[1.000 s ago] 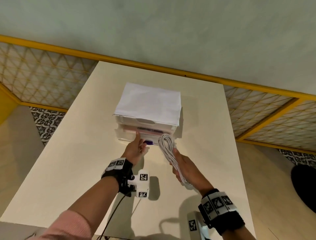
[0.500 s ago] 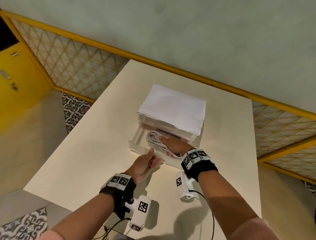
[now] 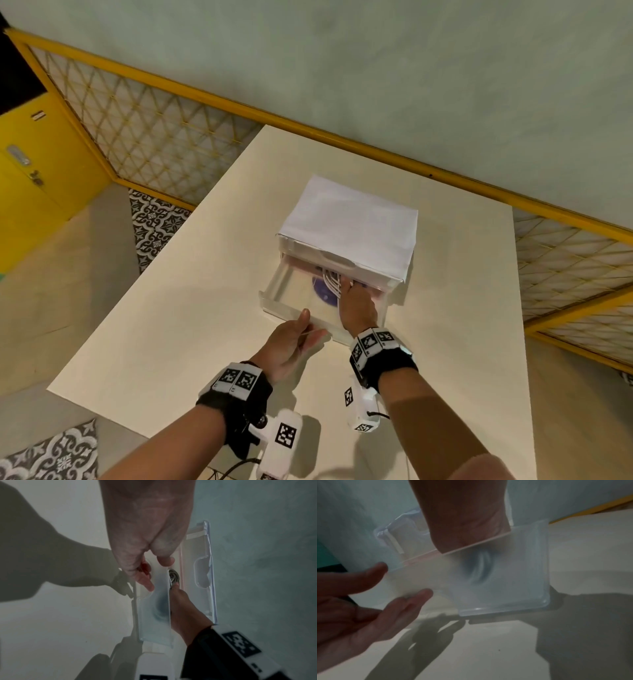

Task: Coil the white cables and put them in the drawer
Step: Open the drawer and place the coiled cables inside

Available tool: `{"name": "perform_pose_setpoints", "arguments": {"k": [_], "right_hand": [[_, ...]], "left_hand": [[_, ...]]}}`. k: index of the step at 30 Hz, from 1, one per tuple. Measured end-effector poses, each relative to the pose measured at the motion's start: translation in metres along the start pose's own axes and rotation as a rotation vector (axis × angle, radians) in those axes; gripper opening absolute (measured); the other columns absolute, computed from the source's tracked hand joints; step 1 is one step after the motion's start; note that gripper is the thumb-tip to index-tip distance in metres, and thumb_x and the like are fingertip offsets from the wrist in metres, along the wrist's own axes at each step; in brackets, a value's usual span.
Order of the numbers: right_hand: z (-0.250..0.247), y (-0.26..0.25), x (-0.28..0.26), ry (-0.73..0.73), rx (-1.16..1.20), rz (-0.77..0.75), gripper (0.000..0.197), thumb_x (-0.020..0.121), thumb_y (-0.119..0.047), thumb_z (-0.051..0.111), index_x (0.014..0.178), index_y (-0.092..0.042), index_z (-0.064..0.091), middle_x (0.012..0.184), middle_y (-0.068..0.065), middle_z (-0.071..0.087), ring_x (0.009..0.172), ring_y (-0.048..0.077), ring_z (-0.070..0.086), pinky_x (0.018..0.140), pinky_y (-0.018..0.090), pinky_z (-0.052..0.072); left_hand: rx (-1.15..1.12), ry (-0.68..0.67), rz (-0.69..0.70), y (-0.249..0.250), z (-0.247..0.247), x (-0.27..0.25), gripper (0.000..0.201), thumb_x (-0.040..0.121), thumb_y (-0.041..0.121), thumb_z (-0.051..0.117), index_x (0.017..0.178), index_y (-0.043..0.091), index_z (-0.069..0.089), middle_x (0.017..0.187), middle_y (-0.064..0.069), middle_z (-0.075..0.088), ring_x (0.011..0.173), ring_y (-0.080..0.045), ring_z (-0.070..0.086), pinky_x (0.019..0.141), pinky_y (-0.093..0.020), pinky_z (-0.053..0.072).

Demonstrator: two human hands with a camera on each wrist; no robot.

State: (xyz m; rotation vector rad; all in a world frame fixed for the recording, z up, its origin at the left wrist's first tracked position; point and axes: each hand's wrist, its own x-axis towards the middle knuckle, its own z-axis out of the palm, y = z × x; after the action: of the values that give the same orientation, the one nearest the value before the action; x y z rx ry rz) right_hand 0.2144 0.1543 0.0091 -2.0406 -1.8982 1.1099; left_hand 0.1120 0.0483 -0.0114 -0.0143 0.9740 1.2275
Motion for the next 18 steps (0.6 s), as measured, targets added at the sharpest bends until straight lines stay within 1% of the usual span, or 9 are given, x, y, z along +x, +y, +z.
{"name": "perform_pose_setpoints", "arguments": {"k": [1,2,4,6,8,12,14,16,18], "right_hand": [[0.001,0.000,-0.001,0.022,-0.109,-0.008,0.043,0.101,-0.032,0.031,0.134,-0.005,0.042,0.131,0.021,0.054,0.119,0.041,0.052,0.088,0.038,0.042],[0.002,0.001,0.000,0.053,-0.177,-0.015,0.042,0.100,-0.022,0.034,0.139,-0.006,0.035,0.135,0.023,0.049,0.122,0.042,0.048,0.094,0.042,0.043],[0.004,0.005,0.002,0.126,-0.305,-0.058,0.049,0.096,-0.011,0.039,0.143,-0.008,0.026,0.139,0.025,0.042,0.126,0.045,0.040,0.106,0.051,0.034],[0.000,0.002,0.003,0.100,-0.363,-0.064,0.047,0.095,-0.009,0.037,0.142,-0.009,0.032,0.139,0.028,0.041,0.128,0.046,0.036,0.108,0.051,0.028],[-0.005,-0.002,-0.001,0.056,-0.389,-0.115,0.043,0.095,-0.008,0.034,0.138,-0.002,0.039,0.136,0.031,0.044,0.126,0.046,0.038,0.106,0.052,0.028],[-0.026,-0.001,-0.019,-0.070,-0.304,-0.166,0.040,0.098,-0.008,0.030,0.136,0.000,0.041,0.140,0.027,0.042,0.131,0.041,0.036,0.110,0.047,0.024],[-0.040,0.007,-0.037,-0.085,-0.218,-0.241,0.037,0.099,-0.008,0.032,0.133,0.002,0.045,0.141,0.024,0.042,0.131,0.038,0.037,0.111,0.043,0.028],[-0.053,0.021,-0.060,0.052,-0.212,-0.337,0.034,0.099,-0.011,0.036,0.126,0.000,0.053,0.136,0.020,0.048,0.124,0.035,0.045,0.105,0.040,0.039],[-0.060,0.048,-0.084,0.179,-0.191,-0.376,0.030,0.099,-0.015,0.038,0.114,-0.001,0.061,0.122,0.017,0.057,0.111,0.033,0.055,0.094,0.041,0.048]], "left_hand": [[-0.004,-0.005,0.011,0.000,0.001,0.000,0.036,0.097,0.024,0.043,0.085,-0.006,0.057,0.087,-0.017,0.056,0.071,-0.020,0.068,0.067,-0.019,0.059],[-0.012,-0.004,0.020,0.000,0.002,0.000,0.034,0.096,0.024,0.044,0.085,-0.005,0.056,0.087,-0.015,0.053,0.072,-0.020,0.066,0.066,-0.019,0.059],[-0.026,0.007,0.026,0.000,0.004,0.001,0.035,0.097,0.023,0.043,0.085,-0.007,0.057,0.086,-0.017,0.055,0.068,-0.018,0.068,0.066,-0.018,0.059],[-0.047,0.003,0.030,0.000,0.007,0.001,0.036,0.098,0.022,0.042,0.085,-0.008,0.057,0.086,-0.018,0.057,0.065,-0.014,0.071,0.068,-0.017,0.058],[-0.055,0.005,0.043,0.000,0.008,0.004,0.035,0.098,0.024,0.043,0.087,-0.007,0.056,0.088,-0.018,0.056,0.066,-0.014,0.072,0.071,-0.018,0.057],[-0.040,0.006,0.065,0.003,0.012,0.015,0.038,0.098,0.026,0.044,0.088,-0.009,0.057,0.082,-0.018,0.063,0.066,-0.014,0.072,0.072,-0.019,0.057],[-0.006,0.021,0.082,0.006,0.018,0.021,0.040,0.098,0.027,0.044,0.088,-0.009,0.058,0.081,-0.018,0.065,0.066,-0.014,0.072,0.071,-0.019,0.057],[0.061,0.069,0.098,0.011,0.024,0.029,0.041,0.097,0.030,0.044,0.085,-0.006,0.058,0.081,-0.016,0.064,0.065,-0.013,0.072,0.070,-0.018,0.058],[0.085,0.097,0.119,0.018,0.032,0.037,0.041,0.097,0.032,0.044,0.083,-0.004,0.057,0.082,-0.016,0.064,0.065,-0.013,0.072,0.067,-0.018,0.059]]}}
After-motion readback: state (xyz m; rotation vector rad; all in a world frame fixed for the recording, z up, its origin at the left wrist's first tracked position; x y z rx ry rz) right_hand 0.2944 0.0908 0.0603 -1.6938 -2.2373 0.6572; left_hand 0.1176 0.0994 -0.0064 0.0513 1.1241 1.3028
